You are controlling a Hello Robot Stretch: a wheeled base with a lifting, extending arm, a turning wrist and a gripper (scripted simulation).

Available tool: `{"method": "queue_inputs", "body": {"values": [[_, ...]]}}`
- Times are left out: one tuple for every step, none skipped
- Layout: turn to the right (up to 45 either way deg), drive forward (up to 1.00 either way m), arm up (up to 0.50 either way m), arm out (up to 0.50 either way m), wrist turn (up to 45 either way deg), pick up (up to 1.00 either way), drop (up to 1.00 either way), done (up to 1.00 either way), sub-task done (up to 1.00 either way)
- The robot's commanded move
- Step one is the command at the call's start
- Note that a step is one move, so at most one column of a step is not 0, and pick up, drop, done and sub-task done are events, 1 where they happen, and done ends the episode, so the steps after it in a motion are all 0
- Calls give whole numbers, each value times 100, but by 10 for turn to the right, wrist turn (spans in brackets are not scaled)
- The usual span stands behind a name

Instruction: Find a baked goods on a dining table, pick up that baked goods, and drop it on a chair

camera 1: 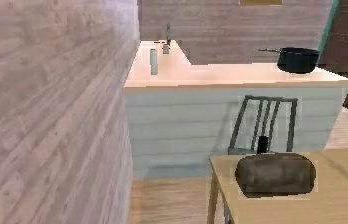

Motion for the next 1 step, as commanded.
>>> {"method": "queue_inputs", "body": {"values": [[0, 45, 0, 0, 0, 0, 0, 0, 0]]}}
